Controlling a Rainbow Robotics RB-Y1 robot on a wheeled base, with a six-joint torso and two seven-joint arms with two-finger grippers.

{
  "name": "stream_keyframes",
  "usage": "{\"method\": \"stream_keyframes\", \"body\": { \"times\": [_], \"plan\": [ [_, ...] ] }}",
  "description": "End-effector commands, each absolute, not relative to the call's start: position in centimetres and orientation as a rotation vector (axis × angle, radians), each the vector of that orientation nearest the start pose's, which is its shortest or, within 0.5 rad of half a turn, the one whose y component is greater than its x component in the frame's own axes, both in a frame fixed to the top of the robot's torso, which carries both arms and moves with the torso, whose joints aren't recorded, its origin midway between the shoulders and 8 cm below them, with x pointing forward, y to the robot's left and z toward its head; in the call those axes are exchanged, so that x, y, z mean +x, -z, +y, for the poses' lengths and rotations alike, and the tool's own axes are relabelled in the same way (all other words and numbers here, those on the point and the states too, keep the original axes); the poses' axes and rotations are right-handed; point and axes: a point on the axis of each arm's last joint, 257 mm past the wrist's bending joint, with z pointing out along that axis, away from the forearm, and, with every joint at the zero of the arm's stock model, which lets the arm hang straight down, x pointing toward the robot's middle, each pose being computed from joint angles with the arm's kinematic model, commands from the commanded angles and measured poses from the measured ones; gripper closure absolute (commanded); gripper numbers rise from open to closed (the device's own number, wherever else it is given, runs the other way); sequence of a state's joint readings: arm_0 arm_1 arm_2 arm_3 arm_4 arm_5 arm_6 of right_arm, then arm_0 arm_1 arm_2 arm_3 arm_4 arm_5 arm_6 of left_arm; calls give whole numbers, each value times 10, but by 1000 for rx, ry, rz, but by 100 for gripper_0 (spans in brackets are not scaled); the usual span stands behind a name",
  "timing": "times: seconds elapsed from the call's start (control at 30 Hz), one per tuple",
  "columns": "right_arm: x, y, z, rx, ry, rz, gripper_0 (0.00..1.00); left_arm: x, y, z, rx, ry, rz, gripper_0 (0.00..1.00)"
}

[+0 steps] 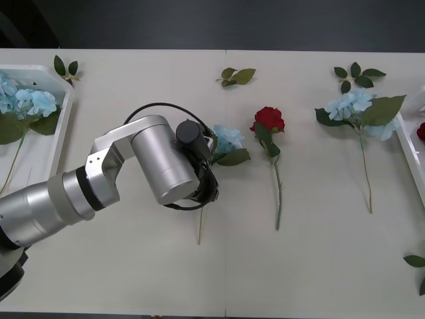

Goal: Put the red flowers into the right box and the blue flowers into the left box

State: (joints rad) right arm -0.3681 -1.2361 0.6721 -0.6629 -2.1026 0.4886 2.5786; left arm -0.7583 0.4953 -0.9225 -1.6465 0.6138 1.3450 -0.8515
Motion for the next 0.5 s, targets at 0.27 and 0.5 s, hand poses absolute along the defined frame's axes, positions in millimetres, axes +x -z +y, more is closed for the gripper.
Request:
{"method": "stream_keyframes", "body": {
  "times": [0.27,0.5],
  "plan": [
    [481,242,-606,-170,28,2361,8,461,315,24,569,81,2638,0],
    [506,217,-521,-158,-186,2391,8,464,323,22,597,63,2616,29]
  ]
}}
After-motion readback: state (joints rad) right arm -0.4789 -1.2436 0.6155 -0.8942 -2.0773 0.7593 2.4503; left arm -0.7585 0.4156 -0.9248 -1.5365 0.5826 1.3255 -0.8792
